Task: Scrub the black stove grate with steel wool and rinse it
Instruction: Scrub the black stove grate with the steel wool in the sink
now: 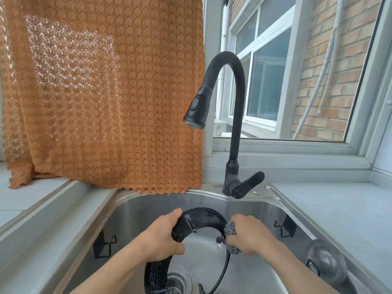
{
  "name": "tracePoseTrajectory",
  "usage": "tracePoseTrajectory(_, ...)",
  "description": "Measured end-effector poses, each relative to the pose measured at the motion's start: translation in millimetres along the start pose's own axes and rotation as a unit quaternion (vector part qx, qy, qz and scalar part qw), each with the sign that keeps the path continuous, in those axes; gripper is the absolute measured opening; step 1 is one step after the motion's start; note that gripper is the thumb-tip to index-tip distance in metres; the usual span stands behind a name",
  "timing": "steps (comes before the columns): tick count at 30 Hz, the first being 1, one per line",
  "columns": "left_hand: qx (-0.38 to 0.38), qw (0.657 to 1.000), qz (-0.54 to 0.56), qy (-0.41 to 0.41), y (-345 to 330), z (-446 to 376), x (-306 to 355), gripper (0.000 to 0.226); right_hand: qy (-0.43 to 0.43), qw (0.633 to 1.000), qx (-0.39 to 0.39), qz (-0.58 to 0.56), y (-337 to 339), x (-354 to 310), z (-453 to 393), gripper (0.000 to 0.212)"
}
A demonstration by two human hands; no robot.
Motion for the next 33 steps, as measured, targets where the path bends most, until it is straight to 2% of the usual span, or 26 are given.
tracePoseTrajectory(3, -0.005, 1.0, 0.0, -0.016, -3.0, -1.4, 3.3, 0.082, -0.017, 0.999, 0.02, -0.023, 5.6, 8.0, -0.7, 0.031)
tracePoseTrajectory(5, -0.011, 0.999, -0.002, -0.031, -6.4, -0.8, 6.7, 0.063, -0.025, 0.998, 0.06, -0.02, 13.6, 11.6, -0.4, 0.029)
tracePoseTrajectory(8, -0.001, 1.0, -0.001, -0.023, -6.3, -1.5, 4.5, 0.049, -0.005, 0.999, 0.029, -0.015, 6.1, 2.9, 0.6, 0.019)
tracePoseTrajectory(9, 0.003, 1.0, 0.001, -0.019, -5.2, -1.8, 2.1, 0.05, 0.002, 1.0, 0.014, -0.015, 2.8, -0.8, 1.4, 0.015)
tracePoseTrajectory(11, 0.011, 1.0, 0.008, -0.018, -2.0, -1.4, 0.0, 0.055, 0.006, 0.999, 0.006, -0.032, 1.6, -4.7, 2.9, 0.02)
tracePoseTrajectory(14, 0.01, 1.0, 0.016, -0.02, -2.1, -2.9, -1.0, 0.056, -0.019, 0.998, 0.054, -0.035, 13.8, -2.2, 4.9, 0.014)
tracePoseTrajectory(16, 0.004, 0.999, 0.023, -0.029, -5.1, -2.7, 0.7, 0.056, -0.029, 0.996, 0.083, -0.012, 19.2, -0.5, 4.7, 0.019)
tracePoseTrajectory(21, -0.002, 0.999, 0.027, -0.024, -6.2, -4.7, -0.7, 0.059, 0.004, 0.999, 0.003, -0.038, 4.4, 0.9, 3.4, 0.018)
tracePoseTrajectory(24, -0.004, 0.999, 0.031, -0.014, -4.2, -4.0, -4.4, 0.063, 0.001, 0.988, -0.01, -0.152, 5.0, 9.0, 2.6, 0.01)
tracePoseTrajectory(28, -0.01, 0.999, 0.038, -0.018, -4.8, -7.0, -9.4, 0.047, -0.016, 0.977, 0.047, -0.206, 14.7, 12.4, 3.7, 0.02)
tracePoseTrajectory(30, -0.006, 0.999, 0.045, -0.019, -3.5, -9.0, -11.4, 0.046, 0.018, 0.978, 0.056, -0.201, 16.8, -0.8, 6.4, 0.024)
tracePoseTrajectory(33, -0.005, 0.999, 0.043, -0.021, -3.5, -12.3, -12.6, 0.049, 0.086, 0.97, 0.113, -0.198, 35.6, -24.5, 17.8, 0.024)
Point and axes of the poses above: each hand's wrist, its own z-axis away from the middle knuckle, its own y-axis out of the back of the hand, x = y × z, the point moved 10 cm from there along -z, towards the middle knuckle, and after that the axes turned 13 degrees about z, right-handed, at the moved point
